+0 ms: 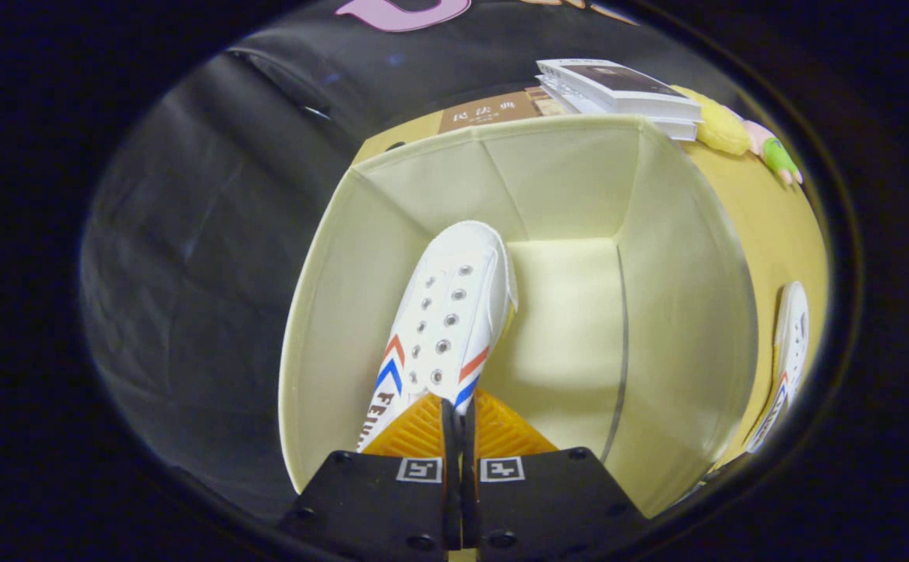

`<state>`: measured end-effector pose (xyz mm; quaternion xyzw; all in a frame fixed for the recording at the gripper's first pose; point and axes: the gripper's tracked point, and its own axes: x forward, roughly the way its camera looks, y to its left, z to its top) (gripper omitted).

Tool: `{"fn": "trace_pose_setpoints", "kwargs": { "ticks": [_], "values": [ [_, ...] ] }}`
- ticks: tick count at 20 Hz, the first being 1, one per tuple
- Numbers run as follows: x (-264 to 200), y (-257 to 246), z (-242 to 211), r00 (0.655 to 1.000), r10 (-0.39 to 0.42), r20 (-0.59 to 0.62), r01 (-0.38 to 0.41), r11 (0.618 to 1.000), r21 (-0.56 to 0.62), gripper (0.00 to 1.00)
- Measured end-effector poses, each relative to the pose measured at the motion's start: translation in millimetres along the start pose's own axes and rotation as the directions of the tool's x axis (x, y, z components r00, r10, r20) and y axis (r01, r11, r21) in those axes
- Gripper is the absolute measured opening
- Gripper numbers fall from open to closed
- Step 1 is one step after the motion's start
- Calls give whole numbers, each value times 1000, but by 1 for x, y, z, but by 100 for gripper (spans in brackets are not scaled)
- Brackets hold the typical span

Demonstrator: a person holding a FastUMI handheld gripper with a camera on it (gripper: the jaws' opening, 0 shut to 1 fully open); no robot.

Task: Open the storage box then place both shoes into the box .Put the left shoe in first, then the right shoe, with the right side of both shoes facing outward in a uniform manner.

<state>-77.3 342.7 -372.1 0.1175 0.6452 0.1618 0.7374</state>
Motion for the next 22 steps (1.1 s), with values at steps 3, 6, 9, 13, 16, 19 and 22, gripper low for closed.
{"fn": "trace_pose_setpoints", "kwargs": {
  "ticks": [3, 6, 9, 13, 16, 19, 22],
  "values": [
    [-2, 23, -4, 996, 87, -17, -87, 996, 5, 40],
    [-14, 28, 8, 994, 103, 23, -102, 994, -36, 77],
    [-31, 26, 20, 992, 113, 63, -109, 992, -70, 100],
    [-61, 18, 28, 985, 138, 105, -128, 987, -99, 100],
    [-83, 6, 34, 979, 157, 127, -143, 984, -110, 100],
    [-106, -6, 40, 968, 189, 167, -169, 977, -128, 100],
    [-127, -28, 47, 958, 203, 202, -180, 976, -123, 100]
  ]
}}
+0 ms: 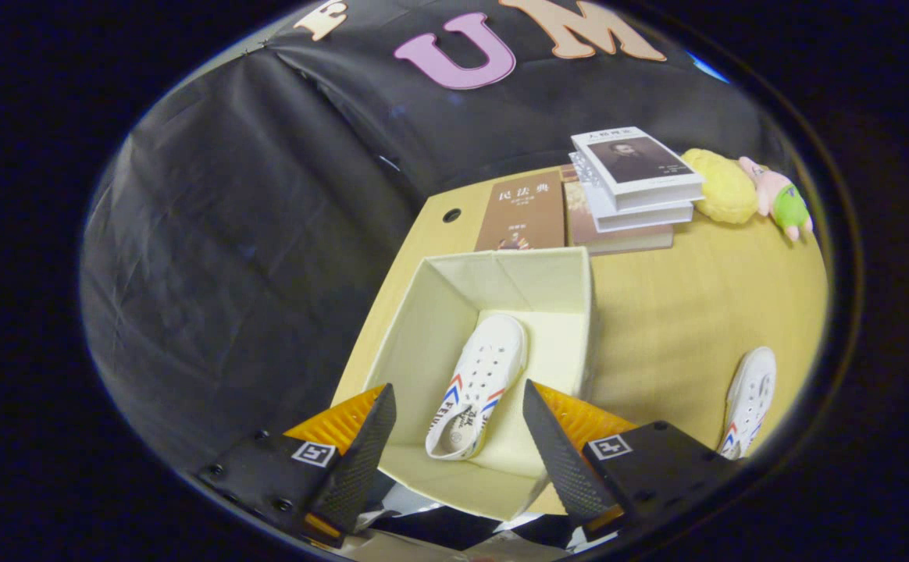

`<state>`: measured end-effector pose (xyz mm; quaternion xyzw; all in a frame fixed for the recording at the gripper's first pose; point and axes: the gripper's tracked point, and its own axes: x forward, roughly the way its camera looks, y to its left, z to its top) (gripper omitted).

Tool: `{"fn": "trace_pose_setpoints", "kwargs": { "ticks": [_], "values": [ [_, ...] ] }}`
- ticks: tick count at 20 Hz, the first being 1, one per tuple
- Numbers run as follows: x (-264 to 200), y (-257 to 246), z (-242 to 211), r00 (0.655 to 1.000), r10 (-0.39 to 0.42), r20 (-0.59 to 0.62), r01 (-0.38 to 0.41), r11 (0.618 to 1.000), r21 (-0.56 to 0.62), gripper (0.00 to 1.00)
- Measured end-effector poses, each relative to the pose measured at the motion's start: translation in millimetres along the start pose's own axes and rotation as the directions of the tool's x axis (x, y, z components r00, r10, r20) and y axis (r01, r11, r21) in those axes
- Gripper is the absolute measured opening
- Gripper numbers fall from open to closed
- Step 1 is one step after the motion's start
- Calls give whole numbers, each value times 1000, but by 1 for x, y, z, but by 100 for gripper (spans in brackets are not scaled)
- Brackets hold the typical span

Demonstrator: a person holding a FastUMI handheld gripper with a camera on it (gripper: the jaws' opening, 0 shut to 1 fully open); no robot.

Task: Open the storage box then place both shoes into the box .Put the left shoe in first, then the right shoe, with the right side of both shoes facing outward in a uniform manner.

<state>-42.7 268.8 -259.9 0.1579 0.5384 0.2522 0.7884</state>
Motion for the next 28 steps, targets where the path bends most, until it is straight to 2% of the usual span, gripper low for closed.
{"fn": "trace_pose_setpoints", "kwargs": {
  "ticks": [6, 12, 21, 28],
  "values": [
    [-43, -64, 14, 995, -61, 75, 61, 998, 0, 100],
    [-78, -138, 12, 982, -160, 96, 159, 987, 23, 100],
    [-109, -243, -26, 949, -315, 30, 314, 949, 21, 100],
    [-119, -297, -62, 923, -382, -47, 381, 924, -40, 100]
  ]
}}
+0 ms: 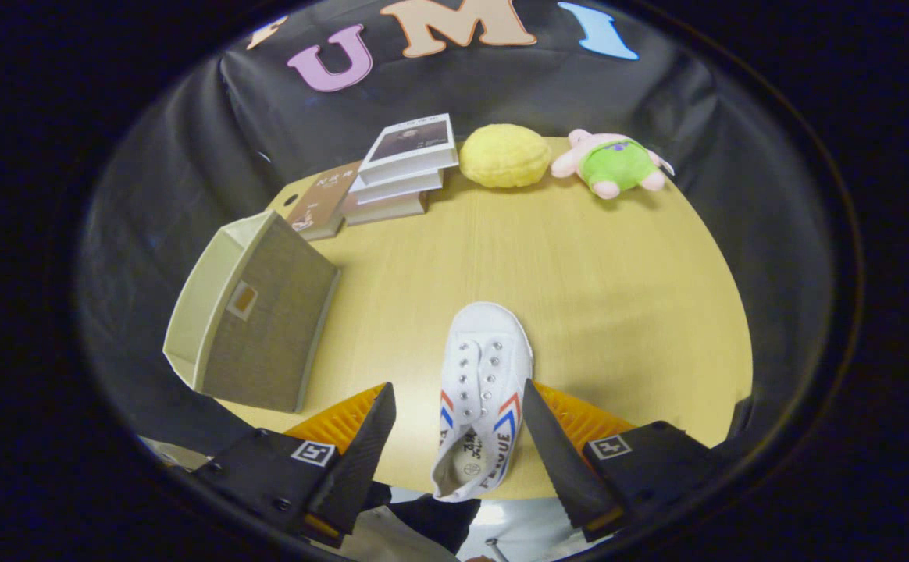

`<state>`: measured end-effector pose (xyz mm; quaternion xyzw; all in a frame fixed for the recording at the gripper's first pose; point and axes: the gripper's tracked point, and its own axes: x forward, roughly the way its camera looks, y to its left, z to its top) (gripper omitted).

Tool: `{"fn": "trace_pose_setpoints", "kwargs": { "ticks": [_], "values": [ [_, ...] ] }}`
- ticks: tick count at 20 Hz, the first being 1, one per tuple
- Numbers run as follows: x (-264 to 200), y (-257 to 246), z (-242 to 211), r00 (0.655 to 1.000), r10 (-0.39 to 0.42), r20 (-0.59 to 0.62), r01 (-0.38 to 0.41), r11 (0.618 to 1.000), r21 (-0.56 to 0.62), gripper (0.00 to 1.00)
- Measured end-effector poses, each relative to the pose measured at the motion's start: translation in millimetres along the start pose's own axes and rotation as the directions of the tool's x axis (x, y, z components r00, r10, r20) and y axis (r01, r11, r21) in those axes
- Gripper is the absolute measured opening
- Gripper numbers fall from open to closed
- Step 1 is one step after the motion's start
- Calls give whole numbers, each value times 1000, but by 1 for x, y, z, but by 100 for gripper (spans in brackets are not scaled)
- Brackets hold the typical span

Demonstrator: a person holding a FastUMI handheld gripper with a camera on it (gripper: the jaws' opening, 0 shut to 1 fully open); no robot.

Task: Open the storage box then place both shoes into the box .Put the left shoe in first, then the right shoe, with the right side of both shoes facing outward in a uniform manner.

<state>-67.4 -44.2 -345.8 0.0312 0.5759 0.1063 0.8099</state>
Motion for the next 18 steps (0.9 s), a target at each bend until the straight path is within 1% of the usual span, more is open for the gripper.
{"fn": "trace_pose_setpoints", "kwargs": {
  "ticks": [4, 8, 11, 13, 16, 18],
  "values": [
    [19, -21, -26, 997, -30, -74, 27, 999, -44, 100],
    [35, -35, -50, 986, -59, -156, 43, 993, -105, 100],
    [46, -42, -58, 980, -73, -183, 52, 992, -116, 100],
    [49, -44, -61, 977, -65, -204, 43, 993, -108, 100],
    [56, -38, -67, 972, -23, -232, 9, 998, -61, 86],
    [59, -31, -71, 969, 13, -246, -19, 1000, -24, 72]
  ]
}}
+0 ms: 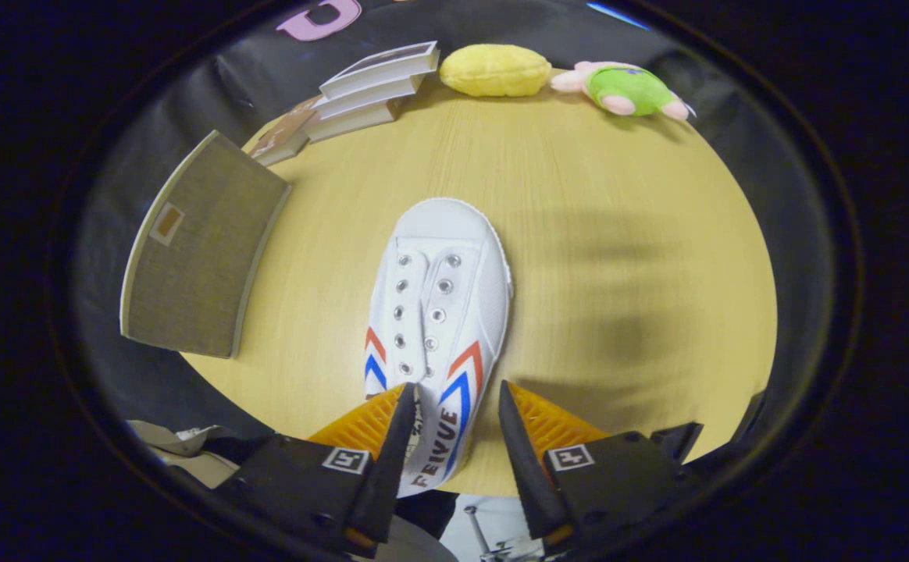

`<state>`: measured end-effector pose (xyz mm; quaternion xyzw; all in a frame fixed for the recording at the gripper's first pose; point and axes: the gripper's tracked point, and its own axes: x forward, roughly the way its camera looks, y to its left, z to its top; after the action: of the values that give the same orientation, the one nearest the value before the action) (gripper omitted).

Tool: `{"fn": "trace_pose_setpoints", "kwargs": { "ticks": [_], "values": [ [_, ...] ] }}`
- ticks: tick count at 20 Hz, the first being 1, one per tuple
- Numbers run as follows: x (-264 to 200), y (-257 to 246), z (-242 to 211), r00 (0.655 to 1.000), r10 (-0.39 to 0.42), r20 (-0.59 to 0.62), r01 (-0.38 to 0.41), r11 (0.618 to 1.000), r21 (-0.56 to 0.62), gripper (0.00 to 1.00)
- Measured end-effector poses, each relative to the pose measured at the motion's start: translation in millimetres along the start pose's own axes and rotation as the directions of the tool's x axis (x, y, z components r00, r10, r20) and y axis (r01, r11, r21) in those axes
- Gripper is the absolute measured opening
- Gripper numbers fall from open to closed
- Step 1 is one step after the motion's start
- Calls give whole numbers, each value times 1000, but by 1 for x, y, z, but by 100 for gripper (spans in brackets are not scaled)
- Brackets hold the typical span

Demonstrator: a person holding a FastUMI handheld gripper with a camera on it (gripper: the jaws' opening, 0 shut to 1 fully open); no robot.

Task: Open the storage box then place both shoes into the box .Put the left shoe in first, then the right shoe, with the right side of both shoes facing outward in a uniform manner.

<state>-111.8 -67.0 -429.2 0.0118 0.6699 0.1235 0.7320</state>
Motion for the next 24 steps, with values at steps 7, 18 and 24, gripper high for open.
{"fn": "trace_pose_setpoints", "kwargs": {
  "ticks": [7, 18, 24],
  "values": [
    [-1, -12, 0, 999, -39, 27, 36, 993, 113, 22],
    [-29, 12, 9, 992, 16, 126, -49, 962, 268, 8],
    [-66, 59, 34, 981, 61, 186, -116, 946, 303, 7]
  ]
}}
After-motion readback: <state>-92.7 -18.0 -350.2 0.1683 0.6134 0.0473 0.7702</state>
